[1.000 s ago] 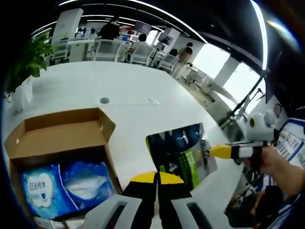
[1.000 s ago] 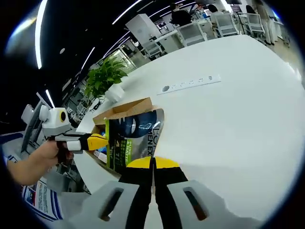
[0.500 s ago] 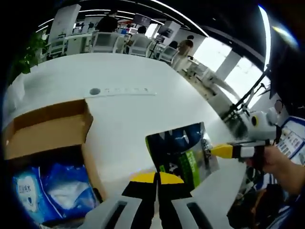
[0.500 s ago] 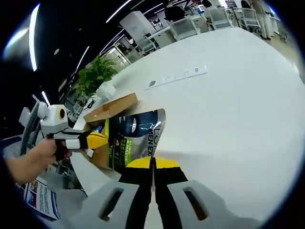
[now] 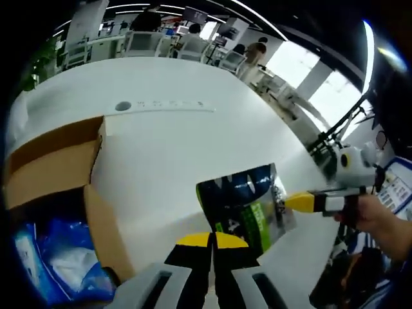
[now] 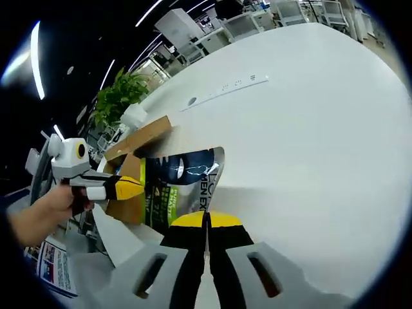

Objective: Operate the shoe box by opening the lid, removing the specified soft item, and placing it in the target area until the item is outside and the box remains undamaged.

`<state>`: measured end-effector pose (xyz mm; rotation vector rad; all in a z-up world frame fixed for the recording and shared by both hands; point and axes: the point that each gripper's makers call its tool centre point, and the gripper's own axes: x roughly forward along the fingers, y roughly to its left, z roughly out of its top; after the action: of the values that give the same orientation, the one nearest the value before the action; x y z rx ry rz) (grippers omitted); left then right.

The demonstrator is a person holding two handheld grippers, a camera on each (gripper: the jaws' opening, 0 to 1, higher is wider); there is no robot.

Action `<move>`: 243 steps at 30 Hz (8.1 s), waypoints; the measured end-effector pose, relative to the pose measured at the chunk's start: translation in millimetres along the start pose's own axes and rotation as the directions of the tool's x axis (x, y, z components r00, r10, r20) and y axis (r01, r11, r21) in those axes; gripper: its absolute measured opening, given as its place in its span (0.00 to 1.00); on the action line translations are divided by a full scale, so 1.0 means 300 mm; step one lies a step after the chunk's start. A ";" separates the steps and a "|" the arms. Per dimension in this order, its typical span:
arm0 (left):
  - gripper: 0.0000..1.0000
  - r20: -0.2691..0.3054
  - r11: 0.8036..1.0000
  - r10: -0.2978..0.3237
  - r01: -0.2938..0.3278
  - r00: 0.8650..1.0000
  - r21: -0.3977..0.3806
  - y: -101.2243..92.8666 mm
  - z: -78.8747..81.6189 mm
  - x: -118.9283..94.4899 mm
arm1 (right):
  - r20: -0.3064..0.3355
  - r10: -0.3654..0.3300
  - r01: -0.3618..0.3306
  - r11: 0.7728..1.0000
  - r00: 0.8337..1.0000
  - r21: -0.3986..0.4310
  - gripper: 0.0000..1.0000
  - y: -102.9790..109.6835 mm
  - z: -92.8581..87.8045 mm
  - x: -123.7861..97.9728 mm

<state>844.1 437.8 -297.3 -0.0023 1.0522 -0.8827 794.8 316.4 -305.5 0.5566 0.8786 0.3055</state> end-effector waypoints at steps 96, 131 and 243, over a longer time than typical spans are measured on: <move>0.42 0.091 0.978 -0.033 0.013 0.995 0.210 -0.119 -0.008 -0.172 | 0.045 -0.034 0.039 0.992 0.998 -0.120 0.44 0.115 -0.035 -0.134; 0.42 0.210 0.992 0.009 -0.035 0.978 0.121 0.161 -0.102 -0.566 | 0.052 0.023 -0.012 0.977 0.998 -0.212 0.42 0.534 -0.055 -0.018; 0.39 0.207 0.999 -0.019 0.012 0.978 0.035 0.778 -0.196 -0.782 | -0.105 -0.017 -0.004 0.979 0.994 -0.204 0.29 0.926 -0.129 0.746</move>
<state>900.7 764.9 -245.1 -0.0735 0.8436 -0.8941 892.6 661.7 -308.5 0.3490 0.9388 0.4174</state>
